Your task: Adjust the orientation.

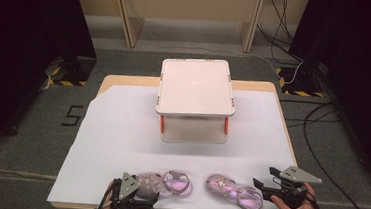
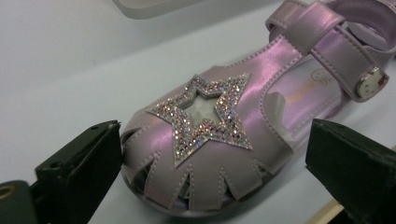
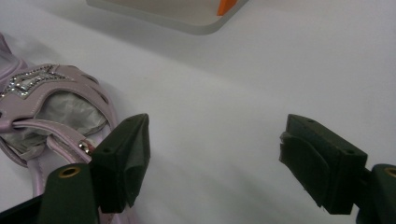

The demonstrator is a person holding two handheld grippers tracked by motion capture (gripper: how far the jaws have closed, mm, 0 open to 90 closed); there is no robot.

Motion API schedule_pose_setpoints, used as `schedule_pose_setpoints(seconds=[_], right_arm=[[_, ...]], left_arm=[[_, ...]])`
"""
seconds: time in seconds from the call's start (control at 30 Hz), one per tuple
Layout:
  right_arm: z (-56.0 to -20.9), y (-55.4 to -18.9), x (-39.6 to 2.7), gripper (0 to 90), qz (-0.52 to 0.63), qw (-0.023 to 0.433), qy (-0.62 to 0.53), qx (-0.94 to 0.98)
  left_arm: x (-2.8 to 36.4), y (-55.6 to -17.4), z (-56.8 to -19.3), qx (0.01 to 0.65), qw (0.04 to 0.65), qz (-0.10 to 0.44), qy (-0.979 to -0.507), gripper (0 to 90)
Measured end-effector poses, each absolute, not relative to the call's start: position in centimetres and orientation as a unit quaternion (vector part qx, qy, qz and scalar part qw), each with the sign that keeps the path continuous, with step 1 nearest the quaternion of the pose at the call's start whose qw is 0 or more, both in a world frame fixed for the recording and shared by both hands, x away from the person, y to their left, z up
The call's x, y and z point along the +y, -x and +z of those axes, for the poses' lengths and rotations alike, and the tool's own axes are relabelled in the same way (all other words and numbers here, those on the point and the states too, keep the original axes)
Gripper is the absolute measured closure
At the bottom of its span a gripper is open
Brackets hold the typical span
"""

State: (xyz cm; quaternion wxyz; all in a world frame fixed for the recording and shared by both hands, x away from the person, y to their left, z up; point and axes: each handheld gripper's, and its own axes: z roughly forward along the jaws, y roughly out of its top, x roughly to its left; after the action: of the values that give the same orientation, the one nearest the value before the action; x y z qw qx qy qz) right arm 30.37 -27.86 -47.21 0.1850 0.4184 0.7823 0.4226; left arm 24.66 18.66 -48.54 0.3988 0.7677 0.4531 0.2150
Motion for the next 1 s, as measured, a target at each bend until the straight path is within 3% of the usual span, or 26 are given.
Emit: schedule_pose_setpoints(seconds=[0.4,0.7,1.0], right_arm=[[-47.4,-30.4,-27.6,24.7,0.418,0.183,-0.413,0.788],[-47.5,-30.4,-27.5,25.0,0.417,0.182,-0.411,0.79],[-47.5,-30.4,-27.5,25.2,0.416,0.18,-0.41,0.791]], left_arm=[[18.7,-25.5,-48.5,0.443,0.401,0.208,-0.775,8.2],[19.7,-24.5,-48.3,0.442,0.401,0.206,-0.775,18.6],[20.2,-23.3,-48.2,0.464,0.395,0.203,-0.767,21.1]])
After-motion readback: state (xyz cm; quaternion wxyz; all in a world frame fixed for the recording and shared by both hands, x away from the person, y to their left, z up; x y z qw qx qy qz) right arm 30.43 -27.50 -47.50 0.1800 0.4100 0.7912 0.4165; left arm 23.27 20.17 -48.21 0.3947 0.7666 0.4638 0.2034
